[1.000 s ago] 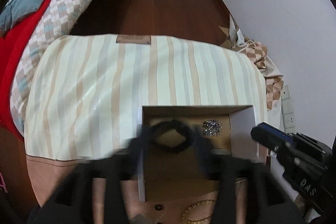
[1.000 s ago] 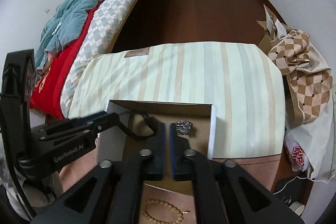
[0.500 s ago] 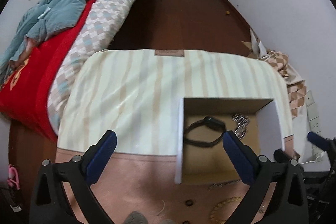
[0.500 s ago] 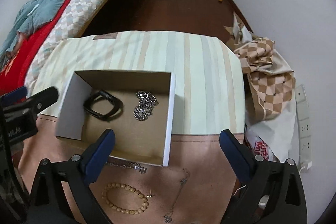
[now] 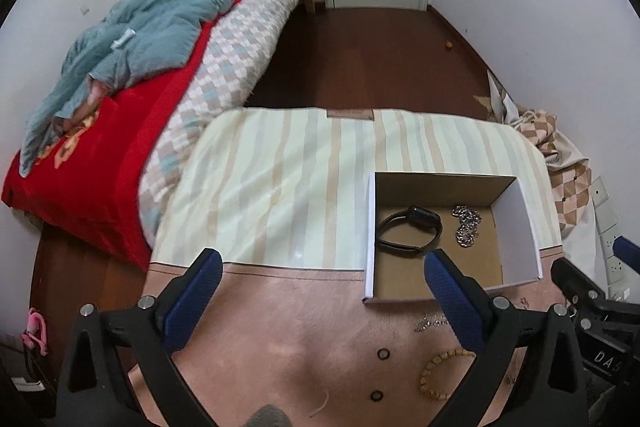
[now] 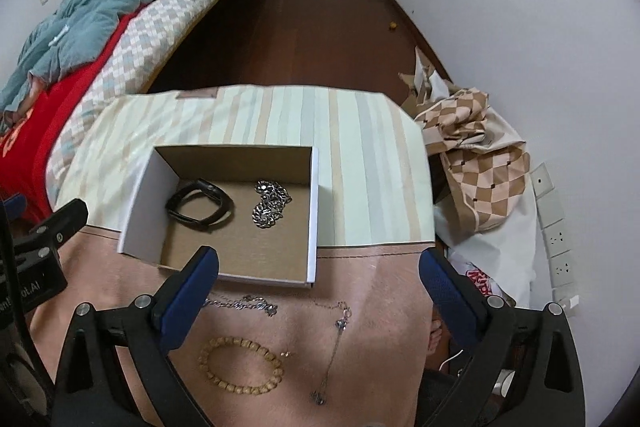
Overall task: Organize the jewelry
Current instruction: 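Lift both tools out of the box back over the mat, then grasp the wooden beaded bracelet with the left tool while the right tool grasps the pendant necklace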
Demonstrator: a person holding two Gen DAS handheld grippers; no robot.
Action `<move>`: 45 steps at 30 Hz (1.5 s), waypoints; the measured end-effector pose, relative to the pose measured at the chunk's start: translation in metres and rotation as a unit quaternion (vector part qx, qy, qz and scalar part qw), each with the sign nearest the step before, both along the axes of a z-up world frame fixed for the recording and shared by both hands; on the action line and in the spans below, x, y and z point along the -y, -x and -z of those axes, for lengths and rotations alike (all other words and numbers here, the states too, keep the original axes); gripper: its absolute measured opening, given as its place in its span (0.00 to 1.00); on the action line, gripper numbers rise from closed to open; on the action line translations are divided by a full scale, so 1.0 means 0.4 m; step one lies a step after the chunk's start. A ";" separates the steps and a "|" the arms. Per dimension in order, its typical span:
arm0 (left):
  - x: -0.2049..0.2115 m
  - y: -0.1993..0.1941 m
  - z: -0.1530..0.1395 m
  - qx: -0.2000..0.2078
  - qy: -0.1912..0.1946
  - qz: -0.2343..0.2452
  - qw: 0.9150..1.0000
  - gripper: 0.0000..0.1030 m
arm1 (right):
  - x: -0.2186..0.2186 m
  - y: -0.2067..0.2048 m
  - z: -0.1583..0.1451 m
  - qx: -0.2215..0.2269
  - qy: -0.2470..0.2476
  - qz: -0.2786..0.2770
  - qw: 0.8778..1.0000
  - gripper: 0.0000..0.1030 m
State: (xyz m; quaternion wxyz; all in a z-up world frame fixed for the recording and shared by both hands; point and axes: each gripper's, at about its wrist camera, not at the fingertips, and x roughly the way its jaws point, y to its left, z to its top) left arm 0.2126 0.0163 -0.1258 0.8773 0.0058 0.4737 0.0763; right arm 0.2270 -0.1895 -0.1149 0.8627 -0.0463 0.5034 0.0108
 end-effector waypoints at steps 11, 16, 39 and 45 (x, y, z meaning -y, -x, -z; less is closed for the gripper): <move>-0.009 0.146 -0.097 0.040 0.002 -0.002 0.999 1.00 | -0.006 0.139 -0.146 0.064 0.001 0.008 0.998 0.98; -0.017 0.188 -0.126 0.052 0.007 -0.002 0.999 1.00 | -0.006 0.186 -0.186 0.077 -0.016 0.007 0.997 0.98; 0.042 0.173 0.258 -0.109 -0.003 0.010 0.994 1.00 | 0.155 0.291 0.284 -0.093 -0.101 0.077 0.987 0.62; 0.078 0.142 0.287 -0.123 -0.005 0.022 0.992 1.00 | 0.118 0.281 0.328 -0.090 -0.084 0.059 0.991 0.50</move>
